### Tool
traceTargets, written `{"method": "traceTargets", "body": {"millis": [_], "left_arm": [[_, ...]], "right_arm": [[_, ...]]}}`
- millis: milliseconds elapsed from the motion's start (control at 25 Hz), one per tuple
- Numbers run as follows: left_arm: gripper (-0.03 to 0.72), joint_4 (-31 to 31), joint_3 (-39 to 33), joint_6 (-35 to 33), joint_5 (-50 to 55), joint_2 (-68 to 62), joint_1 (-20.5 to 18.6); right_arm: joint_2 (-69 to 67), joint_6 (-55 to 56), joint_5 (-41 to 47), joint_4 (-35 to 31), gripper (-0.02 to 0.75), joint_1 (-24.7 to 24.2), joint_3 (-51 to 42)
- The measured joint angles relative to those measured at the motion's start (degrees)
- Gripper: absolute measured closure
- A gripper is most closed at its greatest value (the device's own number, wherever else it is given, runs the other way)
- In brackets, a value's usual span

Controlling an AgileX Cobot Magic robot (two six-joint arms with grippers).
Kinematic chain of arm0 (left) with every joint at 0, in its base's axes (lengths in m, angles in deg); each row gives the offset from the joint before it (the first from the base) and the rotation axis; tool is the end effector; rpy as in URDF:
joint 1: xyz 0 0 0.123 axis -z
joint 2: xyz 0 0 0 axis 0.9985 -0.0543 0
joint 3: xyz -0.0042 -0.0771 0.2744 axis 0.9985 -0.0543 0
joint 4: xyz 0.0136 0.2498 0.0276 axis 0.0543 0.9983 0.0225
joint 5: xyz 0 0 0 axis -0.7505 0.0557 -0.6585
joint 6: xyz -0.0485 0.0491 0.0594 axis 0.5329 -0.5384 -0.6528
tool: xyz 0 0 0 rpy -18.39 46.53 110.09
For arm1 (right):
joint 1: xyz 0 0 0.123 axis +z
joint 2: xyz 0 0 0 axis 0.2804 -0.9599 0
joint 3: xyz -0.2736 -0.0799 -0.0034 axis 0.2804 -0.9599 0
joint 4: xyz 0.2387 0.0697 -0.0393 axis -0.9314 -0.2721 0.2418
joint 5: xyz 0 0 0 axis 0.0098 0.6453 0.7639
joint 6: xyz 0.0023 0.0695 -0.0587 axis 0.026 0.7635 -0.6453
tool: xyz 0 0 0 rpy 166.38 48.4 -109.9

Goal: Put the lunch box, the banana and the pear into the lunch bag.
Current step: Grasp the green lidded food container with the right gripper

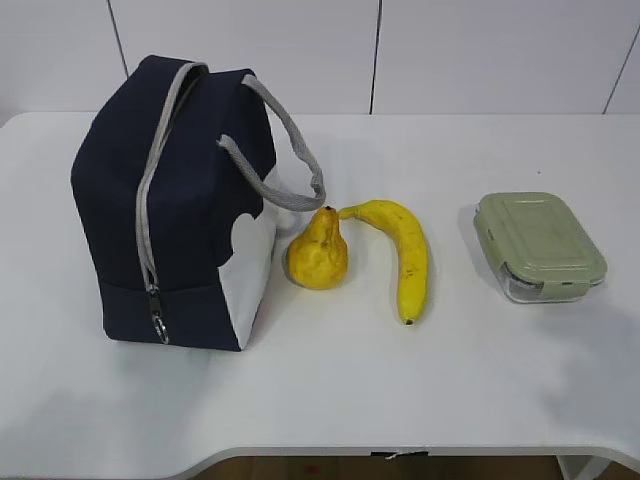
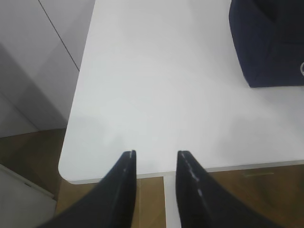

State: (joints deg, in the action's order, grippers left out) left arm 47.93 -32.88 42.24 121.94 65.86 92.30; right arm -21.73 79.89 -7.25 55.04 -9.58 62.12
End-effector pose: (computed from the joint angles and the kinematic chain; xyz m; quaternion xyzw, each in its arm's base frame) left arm -0.0071 0.0103 0.2800 0.0479 0.8598 0.0413 0.5067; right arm 0.0249 -0.0013 0.3064 -0.0340 0.8800 0.0105 0.4736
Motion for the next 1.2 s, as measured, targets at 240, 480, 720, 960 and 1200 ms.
{"method": "traceTargets", "body": {"millis": [240,480,720,960,1200], "left_arm": [[0.470,0.00,0.00,0.00,-0.09,0.00,0.00],[0.470,0.00,0.00,0.00,-0.09,0.00,0.00],[0.470,-0.23,0.00,0.00,-0.09,0.00,0.00],[0.468,-0.32,0.00,0.00,-0.09,0.00,0.00],[0.464,-0.44,0.00,0.00,-0.09,0.00,0.00]], "right_arm": [[-7.42,3.59,-1.52,-0.37,0.297,0.00,1.23],[-23.05,-0.18,0.35,-7.04,0.297,0.00,5.66],[-39.05,-7.92,0.94,-12.12,0.297,0.00,14.17],[-51.70,-14.45,1.27,-16.20,0.297,0.00,21.47],[-61.64,-27.79,3.64,-29.95,0.297,-3.23,26.15]]}}
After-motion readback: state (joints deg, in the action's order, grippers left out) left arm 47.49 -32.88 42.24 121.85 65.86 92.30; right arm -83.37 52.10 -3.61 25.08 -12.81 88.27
